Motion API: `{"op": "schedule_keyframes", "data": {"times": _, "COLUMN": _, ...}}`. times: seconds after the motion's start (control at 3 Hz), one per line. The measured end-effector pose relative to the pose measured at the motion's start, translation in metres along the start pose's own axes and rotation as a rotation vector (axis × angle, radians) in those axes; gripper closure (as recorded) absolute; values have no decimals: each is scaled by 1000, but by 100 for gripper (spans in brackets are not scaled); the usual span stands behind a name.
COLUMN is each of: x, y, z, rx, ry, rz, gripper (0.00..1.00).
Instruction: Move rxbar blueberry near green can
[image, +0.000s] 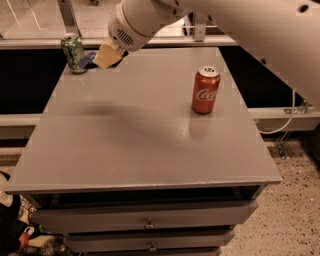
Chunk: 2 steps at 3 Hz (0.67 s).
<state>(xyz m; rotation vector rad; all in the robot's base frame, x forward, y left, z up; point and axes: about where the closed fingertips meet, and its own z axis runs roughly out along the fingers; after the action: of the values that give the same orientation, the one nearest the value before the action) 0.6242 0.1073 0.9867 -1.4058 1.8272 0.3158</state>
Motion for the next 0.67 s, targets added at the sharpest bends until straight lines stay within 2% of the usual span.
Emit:
{"op": "schedule_keyframes", "data": {"times": 0.33, "x": 0, "y": 0, "z": 0, "rx": 0, "ry": 0, "rz": 0, "gripper": 100}}
{"op": "schedule_keyframes", "data": {"times": 0.67, "x": -4, "y": -18, "z": 19, "rx": -2, "ry": 11, "rz": -14, "gripper": 100}}
